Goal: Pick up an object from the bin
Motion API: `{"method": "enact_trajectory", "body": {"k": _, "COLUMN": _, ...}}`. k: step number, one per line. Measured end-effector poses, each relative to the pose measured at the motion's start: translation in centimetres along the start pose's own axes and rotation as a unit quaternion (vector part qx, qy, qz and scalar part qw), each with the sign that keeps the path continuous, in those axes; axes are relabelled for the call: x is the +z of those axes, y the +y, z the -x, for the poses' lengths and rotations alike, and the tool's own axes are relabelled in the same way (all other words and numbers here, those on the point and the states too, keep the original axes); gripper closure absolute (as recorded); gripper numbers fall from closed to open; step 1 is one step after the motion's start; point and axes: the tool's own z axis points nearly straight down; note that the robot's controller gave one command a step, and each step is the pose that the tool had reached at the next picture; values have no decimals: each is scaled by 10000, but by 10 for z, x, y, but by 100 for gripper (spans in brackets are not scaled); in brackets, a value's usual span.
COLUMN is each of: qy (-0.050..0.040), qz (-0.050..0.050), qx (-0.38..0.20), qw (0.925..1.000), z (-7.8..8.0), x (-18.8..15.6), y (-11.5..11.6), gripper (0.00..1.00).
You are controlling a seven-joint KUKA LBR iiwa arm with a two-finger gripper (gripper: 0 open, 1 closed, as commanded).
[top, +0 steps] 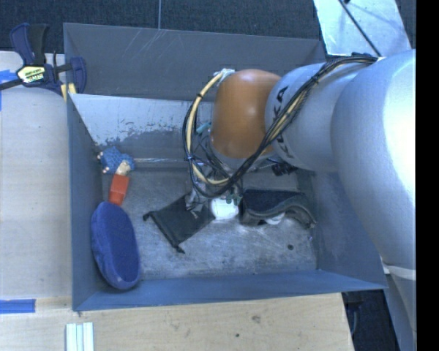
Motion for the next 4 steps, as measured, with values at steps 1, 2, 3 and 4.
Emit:
{"method": "enact_trajectory", "body": {"k": 1, "qy": -23, "qz": 8, "qx": 63, "qw": 10000, "z": 8, "x": 0, "y": -8, "gripper": 100}}
{"method": "enact_trajectory", "body": {"k": 2, "qy": -27, "qz": 3, "qx": 14, "qw": 10000, "z": -3, "x": 0, "y": -9, "gripper": 100}}
{"method": "enact_trajectory", "body": {"k": 3, "qy": -55, "qz": -7, "qx": -1137, "qw": 9935, "z": 29, "x": -112, "y": -40, "gripper": 100}}
{"method": "enact_trajectory", "body": {"k": 4, "qy": -8, "qz": 3, "qx": -2432, "qw": 9700, "z": 14, "x": 3, "y": 14, "gripper": 100}}
